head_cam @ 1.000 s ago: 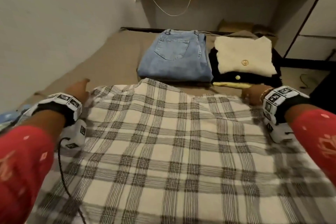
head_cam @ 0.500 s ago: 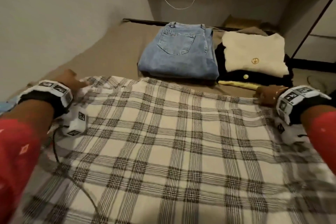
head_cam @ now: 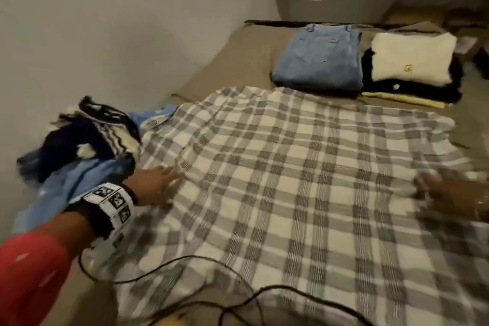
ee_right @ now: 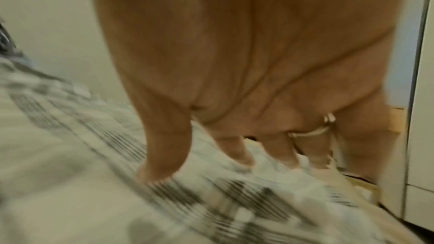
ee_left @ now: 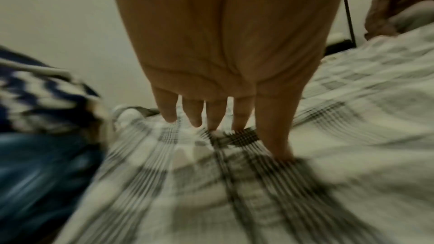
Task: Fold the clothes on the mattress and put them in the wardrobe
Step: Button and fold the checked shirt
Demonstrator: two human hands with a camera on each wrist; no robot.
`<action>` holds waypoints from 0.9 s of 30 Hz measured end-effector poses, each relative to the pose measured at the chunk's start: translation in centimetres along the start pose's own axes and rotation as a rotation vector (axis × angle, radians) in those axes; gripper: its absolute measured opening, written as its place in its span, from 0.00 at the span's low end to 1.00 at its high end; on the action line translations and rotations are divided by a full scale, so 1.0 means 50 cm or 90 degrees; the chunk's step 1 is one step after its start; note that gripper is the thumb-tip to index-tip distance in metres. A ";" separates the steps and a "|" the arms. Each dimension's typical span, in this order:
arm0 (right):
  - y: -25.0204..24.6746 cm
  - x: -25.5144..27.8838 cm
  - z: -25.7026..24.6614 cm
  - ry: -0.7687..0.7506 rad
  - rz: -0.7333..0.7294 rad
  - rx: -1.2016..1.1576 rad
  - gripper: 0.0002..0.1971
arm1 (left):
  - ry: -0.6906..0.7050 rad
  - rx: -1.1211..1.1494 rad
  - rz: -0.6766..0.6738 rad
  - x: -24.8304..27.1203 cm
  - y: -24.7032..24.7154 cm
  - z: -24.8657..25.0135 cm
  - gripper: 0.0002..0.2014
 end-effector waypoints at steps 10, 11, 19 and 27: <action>0.055 0.217 -0.293 0.013 -0.163 0.013 0.67 | -0.040 0.305 -0.004 0.304 0.207 0.045 0.77; 0.053 0.230 -0.301 -0.011 -0.087 0.059 0.69 | -0.067 0.328 0.041 0.310 0.208 0.041 0.76; 0.070 0.278 -0.278 -0.013 0.023 0.090 0.32 | -0.107 0.465 0.179 0.330 0.170 0.030 0.37; 0.109 0.317 -0.243 -0.049 0.002 0.101 0.29 | -0.289 0.825 0.060 0.375 0.234 -0.011 0.26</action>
Point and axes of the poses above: each hand's wrist, its own x-axis away from the middle knuckle, its own y-axis out of the palm, z = x × y, the point moved 4 cm from there along -x, towards the middle knuckle, and after that the axes turned 4 degrees about z, right-handed, at the moved point
